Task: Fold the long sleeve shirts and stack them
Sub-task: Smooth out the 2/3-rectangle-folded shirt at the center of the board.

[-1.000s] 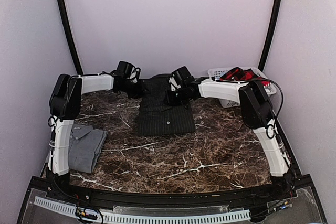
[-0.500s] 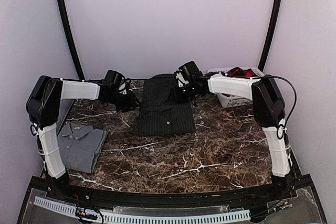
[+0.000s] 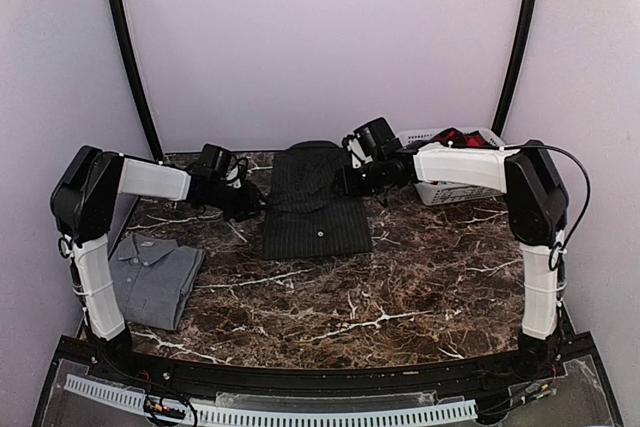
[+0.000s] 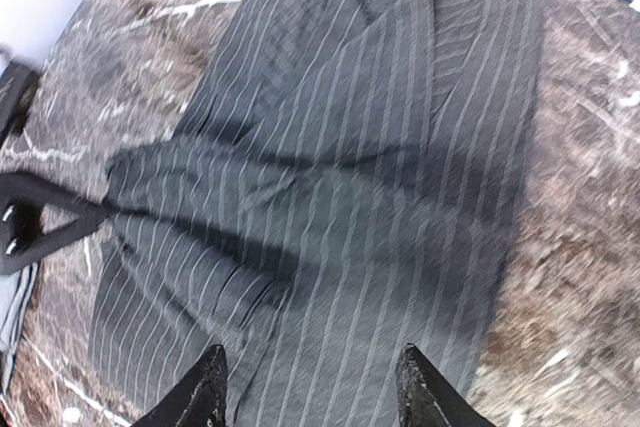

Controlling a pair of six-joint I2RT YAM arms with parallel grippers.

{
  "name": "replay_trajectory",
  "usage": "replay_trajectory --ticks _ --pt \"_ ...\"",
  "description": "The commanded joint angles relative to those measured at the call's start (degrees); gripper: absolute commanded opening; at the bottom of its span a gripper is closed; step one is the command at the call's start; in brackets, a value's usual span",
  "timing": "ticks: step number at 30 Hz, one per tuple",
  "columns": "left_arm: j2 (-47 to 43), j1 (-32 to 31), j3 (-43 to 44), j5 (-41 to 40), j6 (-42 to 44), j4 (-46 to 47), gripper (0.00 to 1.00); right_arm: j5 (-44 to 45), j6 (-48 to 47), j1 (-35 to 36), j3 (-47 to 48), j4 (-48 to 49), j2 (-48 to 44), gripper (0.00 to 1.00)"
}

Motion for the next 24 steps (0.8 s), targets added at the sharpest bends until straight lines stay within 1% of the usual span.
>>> replay_trajectory --ticks 1,8,14,17,20,24 --pt "2.75 0.21 2.74 1.61 -1.68 2.59 0.38 -0.95 0.85 3.38 -2.40 2.96 -3.07 0.54" --pt "4.79 0.21 4.61 2.09 -2.94 3.94 0.34 -0.55 0.15 9.44 -0.87 3.17 -0.27 0.52" --pt "5.85 0.21 6.39 2.18 -3.24 3.90 0.24 -0.81 -0.65 13.99 5.20 2.00 7.58 0.51" --pt "6.41 0.21 7.48 2.11 -3.05 3.59 0.19 -0.99 -0.83 15.25 8.33 1.34 11.77 0.50" --pt "7.17 0.21 8.77 1.63 -2.45 2.87 0.15 -0.56 -1.16 15.87 9.32 1.21 14.23 0.49" --pt "7.83 0.29 10.43 0.44 -1.65 1.62 0.15 0.07 -1.33 15.95 9.28 0.39 16.79 0.48"
